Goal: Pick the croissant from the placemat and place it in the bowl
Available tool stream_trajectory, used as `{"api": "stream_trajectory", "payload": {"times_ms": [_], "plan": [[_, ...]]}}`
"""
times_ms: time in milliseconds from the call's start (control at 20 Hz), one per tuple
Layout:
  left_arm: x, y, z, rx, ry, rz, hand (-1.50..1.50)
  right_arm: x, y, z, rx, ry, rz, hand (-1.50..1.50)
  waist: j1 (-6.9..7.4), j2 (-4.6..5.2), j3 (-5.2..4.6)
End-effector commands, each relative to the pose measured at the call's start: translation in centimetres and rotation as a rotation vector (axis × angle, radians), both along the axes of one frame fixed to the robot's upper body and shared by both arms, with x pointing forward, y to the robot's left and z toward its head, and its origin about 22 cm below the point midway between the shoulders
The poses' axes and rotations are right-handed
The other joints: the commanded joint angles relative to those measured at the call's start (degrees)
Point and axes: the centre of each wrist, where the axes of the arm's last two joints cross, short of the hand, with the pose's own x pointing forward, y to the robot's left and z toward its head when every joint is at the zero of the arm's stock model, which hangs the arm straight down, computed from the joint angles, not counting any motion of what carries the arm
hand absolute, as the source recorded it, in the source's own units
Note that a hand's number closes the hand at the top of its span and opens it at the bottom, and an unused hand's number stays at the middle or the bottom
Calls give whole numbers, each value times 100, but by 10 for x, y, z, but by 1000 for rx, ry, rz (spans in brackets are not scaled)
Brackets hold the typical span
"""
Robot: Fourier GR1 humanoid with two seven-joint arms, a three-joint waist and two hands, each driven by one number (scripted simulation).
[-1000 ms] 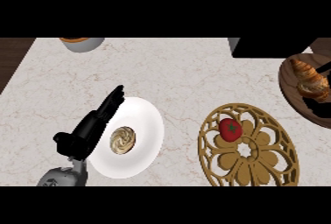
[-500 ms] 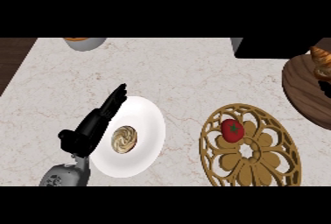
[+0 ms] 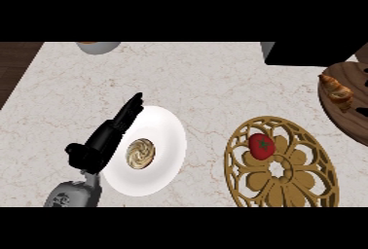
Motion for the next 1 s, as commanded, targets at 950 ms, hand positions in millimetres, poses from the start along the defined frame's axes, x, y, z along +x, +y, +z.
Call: {"api": "stream_trajectory", "payload": {"times_ms": [950], "plan": [[-6,-1,0,-3,-5,-8,0,-65,-106,42,538,-421,-290,-150,20,52,27]]}}
